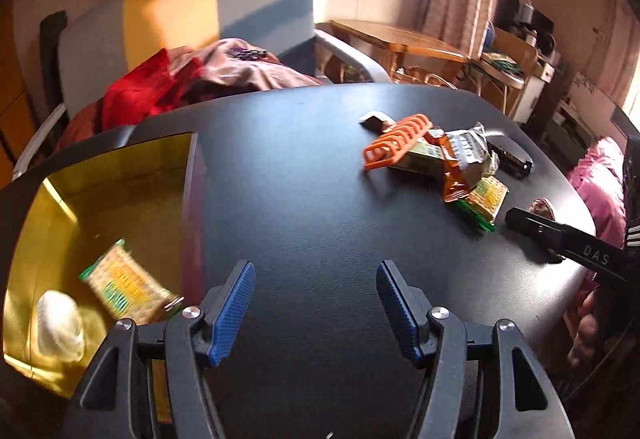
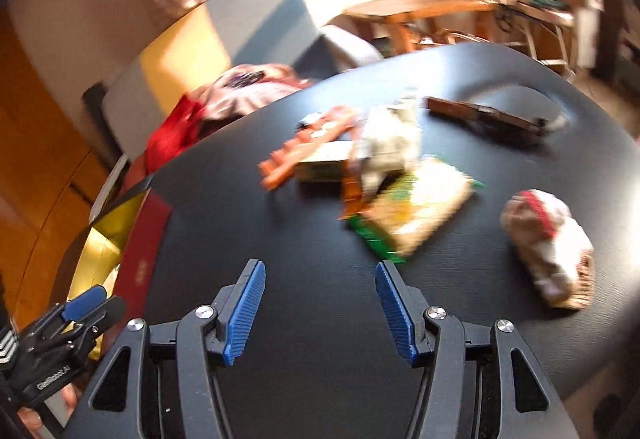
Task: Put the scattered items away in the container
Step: 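Grasp the orange plastic rack with the left tool and lift it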
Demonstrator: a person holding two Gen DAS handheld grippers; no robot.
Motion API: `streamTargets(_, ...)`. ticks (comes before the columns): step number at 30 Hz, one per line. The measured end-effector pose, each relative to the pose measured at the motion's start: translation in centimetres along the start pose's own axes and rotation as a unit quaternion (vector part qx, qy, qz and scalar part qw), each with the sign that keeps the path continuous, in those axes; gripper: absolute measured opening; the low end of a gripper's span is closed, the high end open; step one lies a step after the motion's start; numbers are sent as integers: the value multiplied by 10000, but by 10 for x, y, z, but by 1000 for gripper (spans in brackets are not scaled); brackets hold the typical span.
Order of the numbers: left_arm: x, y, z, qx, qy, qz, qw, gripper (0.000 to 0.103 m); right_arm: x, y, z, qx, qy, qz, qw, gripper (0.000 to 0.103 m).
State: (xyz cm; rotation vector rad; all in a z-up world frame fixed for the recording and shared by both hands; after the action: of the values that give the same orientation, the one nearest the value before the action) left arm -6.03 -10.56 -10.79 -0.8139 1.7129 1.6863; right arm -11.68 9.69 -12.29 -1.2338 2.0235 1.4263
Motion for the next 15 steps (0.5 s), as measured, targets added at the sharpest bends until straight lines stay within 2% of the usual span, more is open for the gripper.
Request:
streamTargets(8,47,55,46,701,-200,-95,9973,65,-1,-6,47,335,-118,-46,9994,65)
streamTargets(15,99,118,78,1417,-335,-210,9891,65,1,0,45,61,-58,67,9999,68)
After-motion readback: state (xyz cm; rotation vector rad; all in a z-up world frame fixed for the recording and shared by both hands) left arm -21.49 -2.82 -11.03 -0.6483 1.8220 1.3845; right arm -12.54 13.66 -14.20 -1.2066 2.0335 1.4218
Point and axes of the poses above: each gripper's, at about its wrist camera, not at the fingertips, and x roughly the way its jaws point, z to its right, y to its top, the point moved 6 cm from there along x, roughly the way its jaws point, and after that the axes turned 6 degrees about x, right-handed, at the moved point
